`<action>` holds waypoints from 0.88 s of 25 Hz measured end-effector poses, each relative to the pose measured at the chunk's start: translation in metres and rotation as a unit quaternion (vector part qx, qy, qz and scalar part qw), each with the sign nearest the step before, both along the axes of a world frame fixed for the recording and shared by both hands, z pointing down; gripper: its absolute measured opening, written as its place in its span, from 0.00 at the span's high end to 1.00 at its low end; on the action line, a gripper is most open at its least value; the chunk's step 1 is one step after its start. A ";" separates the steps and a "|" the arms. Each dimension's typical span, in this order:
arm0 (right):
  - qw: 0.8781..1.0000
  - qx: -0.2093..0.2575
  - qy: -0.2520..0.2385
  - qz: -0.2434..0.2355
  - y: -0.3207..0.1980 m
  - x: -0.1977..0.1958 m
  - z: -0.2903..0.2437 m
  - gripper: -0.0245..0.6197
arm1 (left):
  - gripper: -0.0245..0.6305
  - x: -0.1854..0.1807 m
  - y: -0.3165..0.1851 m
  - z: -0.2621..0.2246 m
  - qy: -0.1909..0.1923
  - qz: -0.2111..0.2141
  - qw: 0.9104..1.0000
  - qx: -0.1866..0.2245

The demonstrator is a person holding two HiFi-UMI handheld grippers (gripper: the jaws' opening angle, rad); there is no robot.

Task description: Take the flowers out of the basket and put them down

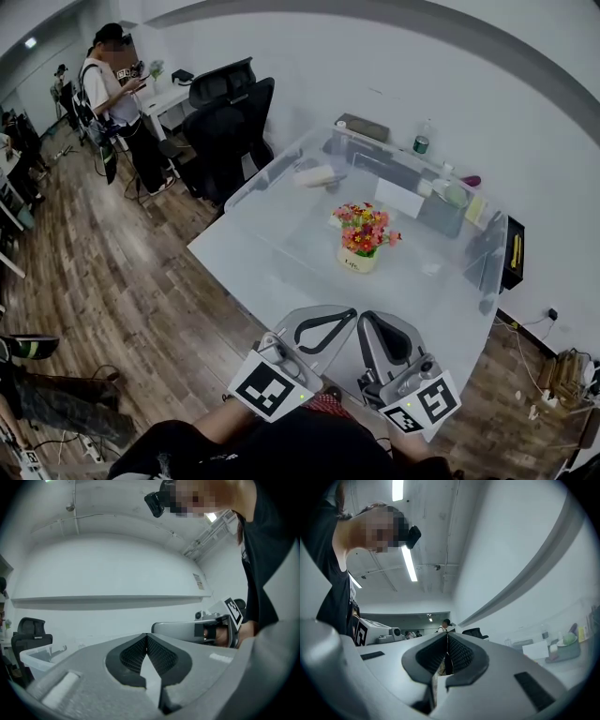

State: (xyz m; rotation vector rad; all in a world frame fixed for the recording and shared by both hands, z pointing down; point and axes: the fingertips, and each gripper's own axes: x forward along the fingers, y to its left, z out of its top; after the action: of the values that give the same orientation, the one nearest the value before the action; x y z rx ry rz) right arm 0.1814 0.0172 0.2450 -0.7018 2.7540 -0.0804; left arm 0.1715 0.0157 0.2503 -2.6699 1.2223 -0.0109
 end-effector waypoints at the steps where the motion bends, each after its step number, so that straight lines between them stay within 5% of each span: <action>1: 1.000 0.002 -0.003 -0.004 -0.001 -0.001 -0.004 0.94 | 0.98 0.000 -0.001 -0.002 0.003 0.000 1.000 0.001; 22: 0.996 0.076 -0.021 -0.035 -0.042 0.010 -0.080 0.94 | 0.98 0.019 -0.038 -0.067 -0.014 0.019 0.997 0.070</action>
State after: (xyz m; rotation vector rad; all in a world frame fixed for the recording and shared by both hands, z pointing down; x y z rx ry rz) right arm 0.1918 -0.0252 0.1649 -0.5567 2.7104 0.0975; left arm 0.1909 -0.0224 0.1835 -2.5621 1.1206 0.0404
